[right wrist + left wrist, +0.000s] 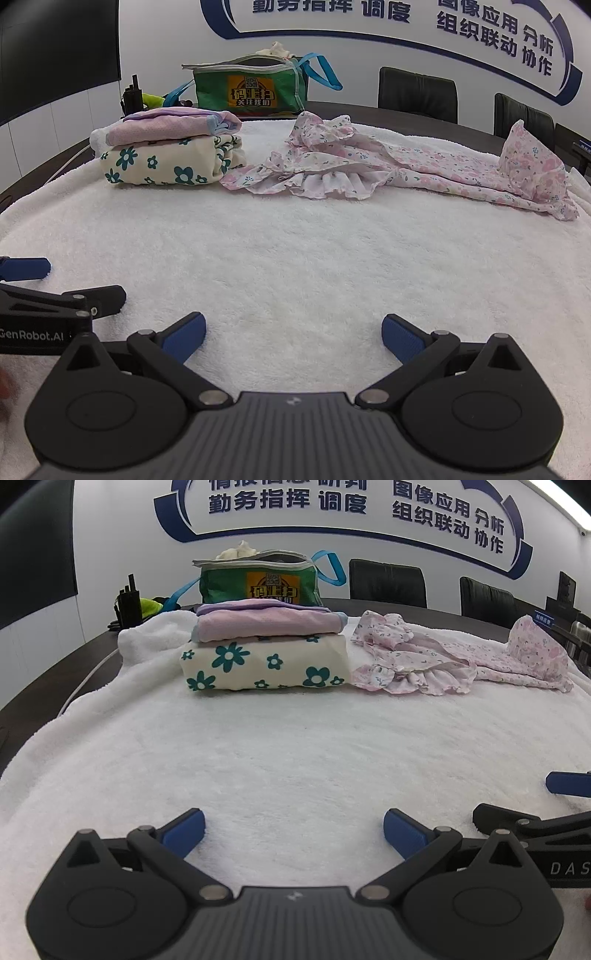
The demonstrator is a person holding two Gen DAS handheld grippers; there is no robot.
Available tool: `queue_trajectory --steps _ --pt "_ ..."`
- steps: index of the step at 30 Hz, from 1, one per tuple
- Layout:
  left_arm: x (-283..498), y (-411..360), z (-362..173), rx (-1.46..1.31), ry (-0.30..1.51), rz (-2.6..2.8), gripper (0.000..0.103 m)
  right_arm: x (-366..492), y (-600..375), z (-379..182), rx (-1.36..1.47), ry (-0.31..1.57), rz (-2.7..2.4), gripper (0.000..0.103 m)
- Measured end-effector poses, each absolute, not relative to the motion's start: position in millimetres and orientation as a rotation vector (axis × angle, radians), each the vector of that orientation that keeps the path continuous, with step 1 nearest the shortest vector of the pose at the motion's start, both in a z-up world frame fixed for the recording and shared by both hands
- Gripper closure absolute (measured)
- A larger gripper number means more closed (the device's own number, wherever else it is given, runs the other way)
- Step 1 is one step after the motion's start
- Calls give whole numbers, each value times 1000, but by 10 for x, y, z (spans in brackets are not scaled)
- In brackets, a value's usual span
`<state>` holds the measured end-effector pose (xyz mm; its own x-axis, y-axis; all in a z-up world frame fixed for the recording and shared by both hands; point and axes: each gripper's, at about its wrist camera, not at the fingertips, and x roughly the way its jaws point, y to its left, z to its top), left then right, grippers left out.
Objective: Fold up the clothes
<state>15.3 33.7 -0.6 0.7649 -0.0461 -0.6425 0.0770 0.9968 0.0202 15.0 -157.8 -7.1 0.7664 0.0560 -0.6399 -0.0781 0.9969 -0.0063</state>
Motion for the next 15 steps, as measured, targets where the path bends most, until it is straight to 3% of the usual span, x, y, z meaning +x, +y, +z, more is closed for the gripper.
queue_trajectory --steps 15 --pt "164 343 -6 37 701 -67 0 153 -1558 -70 -28 695 80 0"
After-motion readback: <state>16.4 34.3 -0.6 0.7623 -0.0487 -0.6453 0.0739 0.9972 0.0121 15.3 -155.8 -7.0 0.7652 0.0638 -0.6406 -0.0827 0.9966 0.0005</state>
